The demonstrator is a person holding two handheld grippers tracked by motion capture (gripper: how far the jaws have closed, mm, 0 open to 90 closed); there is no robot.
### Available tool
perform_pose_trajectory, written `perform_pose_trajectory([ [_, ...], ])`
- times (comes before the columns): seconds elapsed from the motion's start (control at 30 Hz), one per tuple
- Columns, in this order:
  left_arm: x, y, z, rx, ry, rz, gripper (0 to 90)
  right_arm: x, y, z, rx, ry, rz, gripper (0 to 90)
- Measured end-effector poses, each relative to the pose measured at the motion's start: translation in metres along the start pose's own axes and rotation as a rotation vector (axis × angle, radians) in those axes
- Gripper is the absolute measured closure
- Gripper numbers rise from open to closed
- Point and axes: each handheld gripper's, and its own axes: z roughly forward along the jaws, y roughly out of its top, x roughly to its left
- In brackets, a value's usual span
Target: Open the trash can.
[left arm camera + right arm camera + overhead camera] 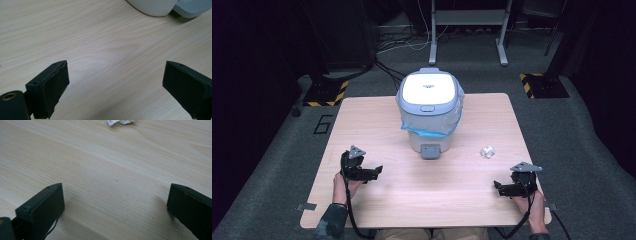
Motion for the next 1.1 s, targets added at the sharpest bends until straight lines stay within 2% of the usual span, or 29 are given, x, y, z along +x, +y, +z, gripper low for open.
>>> perform_pose_trajectory([
  [0.1,-0.003,0.006,0.002,-0.005,-0.014,0.005,6.8,0.000,0.000,0.000,0.000,-0.001,-0.001,0.3],
  [0.17,-0.006,0.011,0.005,-0.002,-0.020,0.027,6.8,0.000,0.000,0.000,0.000,0.000,0.001,0.4],
  [0.4,-0.016,0.027,0.015,0.000,-0.044,0.056,6.7,0.000,0.000,0.000,-0.002,-0.003,-0.003,0.8],
  [0.5,-0.021,0.033,0.019,0.015,-0.056,0.090,6.8,0.000,0.000,0.000,-0.002,-0.002,-0.003,0.9],
  [0.67,-0.030,0.041,0.025,0.017,-0.072,0.112,7.1,0.000,0.000,0.000,-0.002,-0.002,0.000,1.1],
  [0.73,-0.034,0.044,0.029,0.006,-0.077,0.098,7.1,0.000,0.000,0.000,-0.002,-0.002,0.000,1.1],
  [0.93,-0.044,0.054,0.037,0.017,-0.095,0.128,6.8,0.000,0.000,0.000,-0.002,-0.001,0.000,1.2],
  [1.1,-0.053,0.059,0.043,0.009,-0.112,0.137,7.9,0.000,0.000,0.000,-0.003,0.001,0.002,1.3],
])
